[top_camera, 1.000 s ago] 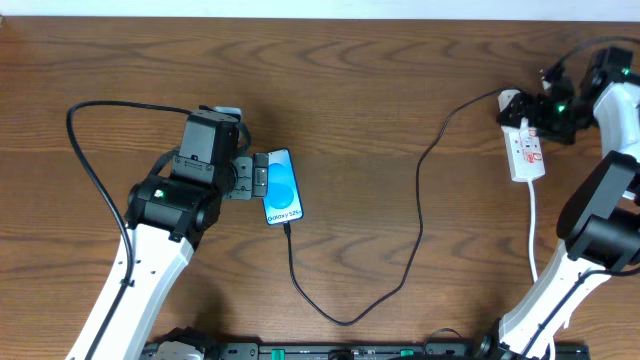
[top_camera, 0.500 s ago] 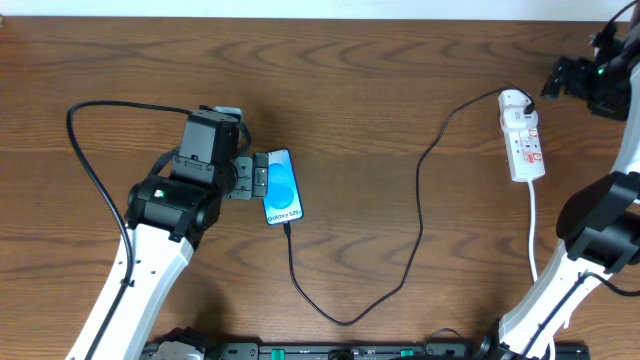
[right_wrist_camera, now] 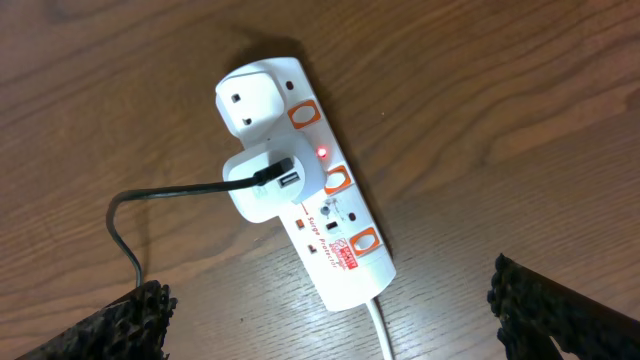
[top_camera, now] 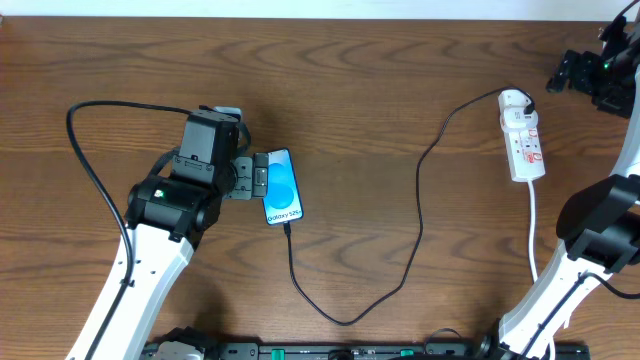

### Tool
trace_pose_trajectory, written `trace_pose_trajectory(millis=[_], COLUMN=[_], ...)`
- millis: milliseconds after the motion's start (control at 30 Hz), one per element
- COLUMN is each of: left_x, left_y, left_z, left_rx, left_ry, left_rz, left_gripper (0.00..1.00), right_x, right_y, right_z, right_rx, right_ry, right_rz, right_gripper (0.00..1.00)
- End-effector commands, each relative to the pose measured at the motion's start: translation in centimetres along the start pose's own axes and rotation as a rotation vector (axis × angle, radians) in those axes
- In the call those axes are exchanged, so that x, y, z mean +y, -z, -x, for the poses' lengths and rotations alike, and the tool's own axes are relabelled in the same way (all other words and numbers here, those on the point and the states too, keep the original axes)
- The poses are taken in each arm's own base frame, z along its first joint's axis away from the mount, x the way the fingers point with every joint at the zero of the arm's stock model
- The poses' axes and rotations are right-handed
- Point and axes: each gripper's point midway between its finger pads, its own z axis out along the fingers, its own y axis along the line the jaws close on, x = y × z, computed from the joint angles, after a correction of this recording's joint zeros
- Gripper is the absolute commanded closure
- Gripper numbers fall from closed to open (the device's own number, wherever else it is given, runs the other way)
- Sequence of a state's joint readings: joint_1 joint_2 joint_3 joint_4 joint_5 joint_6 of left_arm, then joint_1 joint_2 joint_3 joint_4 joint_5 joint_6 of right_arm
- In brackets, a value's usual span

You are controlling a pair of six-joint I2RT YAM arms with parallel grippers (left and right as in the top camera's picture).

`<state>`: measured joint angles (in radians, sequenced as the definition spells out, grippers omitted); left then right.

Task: Plug charger to phone and switch on socket
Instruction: 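Lift the right gripper up and away from the power strip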

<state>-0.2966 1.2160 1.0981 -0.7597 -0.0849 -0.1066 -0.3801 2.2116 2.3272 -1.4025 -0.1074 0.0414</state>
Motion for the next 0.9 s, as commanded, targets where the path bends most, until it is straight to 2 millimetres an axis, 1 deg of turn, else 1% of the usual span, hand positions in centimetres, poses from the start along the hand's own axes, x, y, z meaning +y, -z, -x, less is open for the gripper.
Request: trace_pose_trajectory(millis=[0, 700, 867], left_x=[0.17, 0.16, 0.26], left_y=[0.01, 0.02, 0.52], left_z=[-0.04, -0.05, -0.21], left_rx=[0.001, 0.001, -0.002], left_ry=[-0.011, -0.011, -0.011], left_rz=[0.012, 0.012, 0.011], left_gripper=[0.02, 0.02, 0.02], right_x=[0.34, 0.34, 0.34], right_y=[0.85, 0.85, 0.85], right_z=[0.18, 0.18, 0.18], right_rx=[-0.019, -0.019, -0.019], right_ry=[-0.001, -0.001, -0.001], right_rz=[-0.005, -0.005, -0.005], right_gripper=[0.01, 0.01, 0.01])
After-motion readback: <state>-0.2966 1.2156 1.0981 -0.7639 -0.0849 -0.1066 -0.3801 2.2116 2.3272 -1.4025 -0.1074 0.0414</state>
